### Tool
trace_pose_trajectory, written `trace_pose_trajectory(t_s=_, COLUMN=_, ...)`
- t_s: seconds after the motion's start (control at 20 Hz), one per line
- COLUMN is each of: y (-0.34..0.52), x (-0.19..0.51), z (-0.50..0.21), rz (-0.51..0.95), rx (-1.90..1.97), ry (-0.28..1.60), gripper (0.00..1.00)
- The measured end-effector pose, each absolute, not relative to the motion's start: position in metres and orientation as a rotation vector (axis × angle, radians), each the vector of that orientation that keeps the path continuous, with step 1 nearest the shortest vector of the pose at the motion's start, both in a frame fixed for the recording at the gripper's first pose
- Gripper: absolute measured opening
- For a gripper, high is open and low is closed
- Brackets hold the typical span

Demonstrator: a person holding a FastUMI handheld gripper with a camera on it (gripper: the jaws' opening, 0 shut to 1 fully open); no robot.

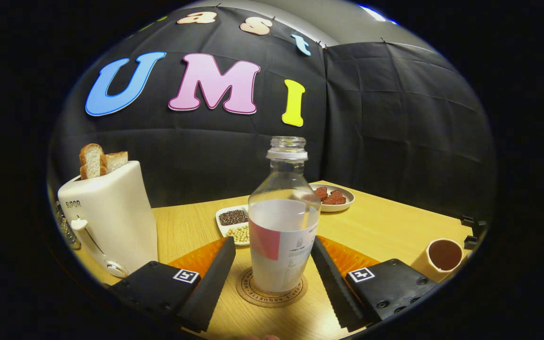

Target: Take the bottle from table, then pour the juice into the cup, finally place the bottle on the coaster

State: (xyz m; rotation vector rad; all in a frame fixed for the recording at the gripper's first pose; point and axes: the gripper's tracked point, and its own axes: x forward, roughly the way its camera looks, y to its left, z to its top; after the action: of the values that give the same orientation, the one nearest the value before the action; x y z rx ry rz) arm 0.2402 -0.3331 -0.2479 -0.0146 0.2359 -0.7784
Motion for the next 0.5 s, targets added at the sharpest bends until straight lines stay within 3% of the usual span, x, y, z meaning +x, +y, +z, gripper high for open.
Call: trace_pose_trajectory(t_s=0.5, y=-0.287, x=0.192, z=-0.217, rz=-0.711, rx=-0.013, ry=0.247, gripper=0.97)
